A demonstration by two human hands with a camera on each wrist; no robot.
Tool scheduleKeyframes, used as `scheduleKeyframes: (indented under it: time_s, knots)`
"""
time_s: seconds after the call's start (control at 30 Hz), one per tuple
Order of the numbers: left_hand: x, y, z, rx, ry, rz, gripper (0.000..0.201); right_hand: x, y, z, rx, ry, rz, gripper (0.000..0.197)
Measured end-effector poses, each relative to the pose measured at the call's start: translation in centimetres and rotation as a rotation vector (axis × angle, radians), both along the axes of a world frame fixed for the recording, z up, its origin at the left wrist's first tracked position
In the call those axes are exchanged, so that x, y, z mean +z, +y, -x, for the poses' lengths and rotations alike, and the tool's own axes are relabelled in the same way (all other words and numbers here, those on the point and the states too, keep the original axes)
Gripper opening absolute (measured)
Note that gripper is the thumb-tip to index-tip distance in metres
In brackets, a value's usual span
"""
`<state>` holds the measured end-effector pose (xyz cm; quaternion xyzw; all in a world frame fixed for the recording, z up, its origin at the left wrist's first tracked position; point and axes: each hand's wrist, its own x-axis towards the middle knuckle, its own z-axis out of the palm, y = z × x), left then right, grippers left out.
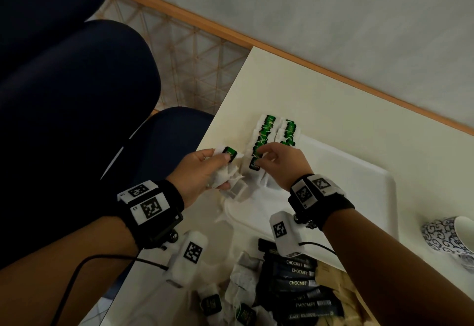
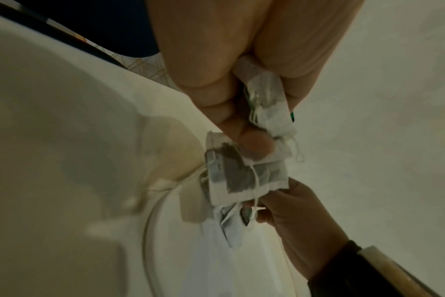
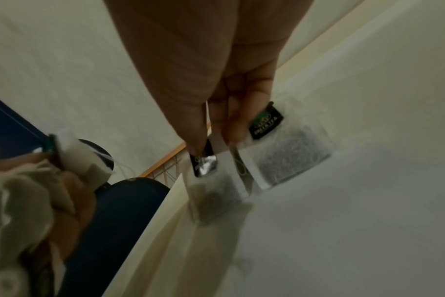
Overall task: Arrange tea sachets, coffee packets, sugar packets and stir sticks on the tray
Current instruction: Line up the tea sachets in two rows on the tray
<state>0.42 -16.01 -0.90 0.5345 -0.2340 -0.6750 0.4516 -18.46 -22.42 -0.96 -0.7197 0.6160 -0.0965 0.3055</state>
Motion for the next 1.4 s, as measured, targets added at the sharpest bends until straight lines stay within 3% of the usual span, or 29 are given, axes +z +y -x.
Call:
scheduleKeyframes:
  time_s: [0.1,0.2,0.3,0.4,0.7,0.77,1.03,1.17,1.3,1.4]
  knots:
    - [-0.1,0.2,0.9,-0.084,0.007,-0.054,0.016,0.9,0.9,0.4,-0.057,-0.164,0.076,0.015]
    - [0.1,0.2,1.8,-0.151,0.028,-0.069,0.021,2.4,2.3,0.5,-0.017,-0.307,0.024,0.016]
    - [0.3,0.3,2.7,-0.209,0.041,-0.076,0.025,2.9,3.5,0.7,0.058,-0.281,0.003,0.01]
    - [0.4,0.6,3.1,-0.261,0.027,-0.092,0.024,2.9,3.9,1.6,0.026,-0.313,0.0,0.003]
    - [0.3,1.0,2.7,-0.293,0.014,-0.112,0.022,2.7,4.8,2.5,0.104,-0.25,-0.037,0.017]
    - [0.3,1.0,2.8,-0.319,0.013,-0.104,0.023,2.6,4.7,2.0,0.113,-0.24,-0.02,0.01]
    - [-0.1,0.9,1.9,-0.295,-0.012,-0.098,0.01,2.2,4.4,3.1,0.055,-0.298,0.004,0.015]
    - [-0.2,0.7,2.0,-0.346,-0.031,-0.081,0.012,1.8,4.7,2.8,0.135,-0.293,-0.018,0.023]
    - [0.0,0.9,2.5,-0.411,-0.022,-0.064,0.015,1.6,4.6,1.6,0.14,-0.237,0.014,0.01]
    - [0.2,0.9,2.8,-0.424,-0.041,-0.026,0.022,1.6,4.4,2.0,0.123,-0.238,0.055,0.012]
